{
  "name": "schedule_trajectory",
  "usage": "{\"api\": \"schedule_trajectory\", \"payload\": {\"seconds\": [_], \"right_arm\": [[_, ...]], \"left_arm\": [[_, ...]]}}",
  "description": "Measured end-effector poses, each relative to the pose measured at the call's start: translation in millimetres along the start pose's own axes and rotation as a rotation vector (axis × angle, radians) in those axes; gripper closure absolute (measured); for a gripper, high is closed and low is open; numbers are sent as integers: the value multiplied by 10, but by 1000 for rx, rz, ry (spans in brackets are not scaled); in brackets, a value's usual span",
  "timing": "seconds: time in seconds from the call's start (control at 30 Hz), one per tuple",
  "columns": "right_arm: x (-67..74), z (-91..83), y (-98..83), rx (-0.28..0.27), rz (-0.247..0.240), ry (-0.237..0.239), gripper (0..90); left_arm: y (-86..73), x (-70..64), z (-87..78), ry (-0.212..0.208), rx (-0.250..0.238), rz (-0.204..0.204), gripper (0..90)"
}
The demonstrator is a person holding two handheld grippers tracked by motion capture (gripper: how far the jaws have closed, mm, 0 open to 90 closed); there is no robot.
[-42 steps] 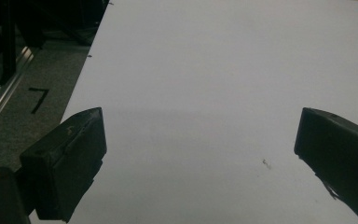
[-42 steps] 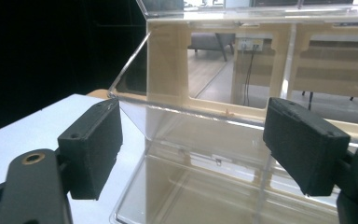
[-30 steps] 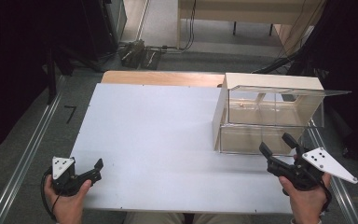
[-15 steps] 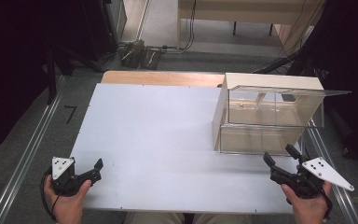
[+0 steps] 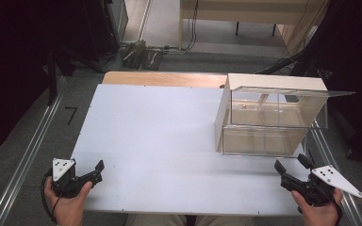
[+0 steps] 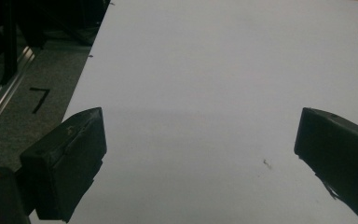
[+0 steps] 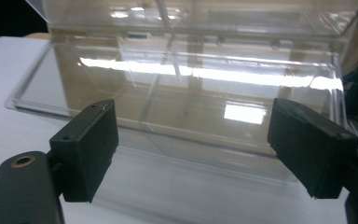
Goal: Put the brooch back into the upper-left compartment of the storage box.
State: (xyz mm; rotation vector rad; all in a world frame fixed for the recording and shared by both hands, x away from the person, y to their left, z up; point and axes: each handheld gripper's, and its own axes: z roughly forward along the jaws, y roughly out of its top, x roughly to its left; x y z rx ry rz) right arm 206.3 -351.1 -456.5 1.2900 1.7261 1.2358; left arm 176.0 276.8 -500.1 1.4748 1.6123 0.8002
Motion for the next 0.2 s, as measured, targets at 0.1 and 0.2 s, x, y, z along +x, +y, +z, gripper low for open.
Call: {"api": "schedule_trajectory", "payload": {"seconds": [0.1, 0.2], "right_arm": [[-56, 10, -62, 32, -4, -38, 128], [-126, 38, -132, 106, 6, -80, 112]], "left_arm": [[1, -1, 0, 0, 0, 0, 27], [0, 2, 2, 1, 3, 0, 27]]}}
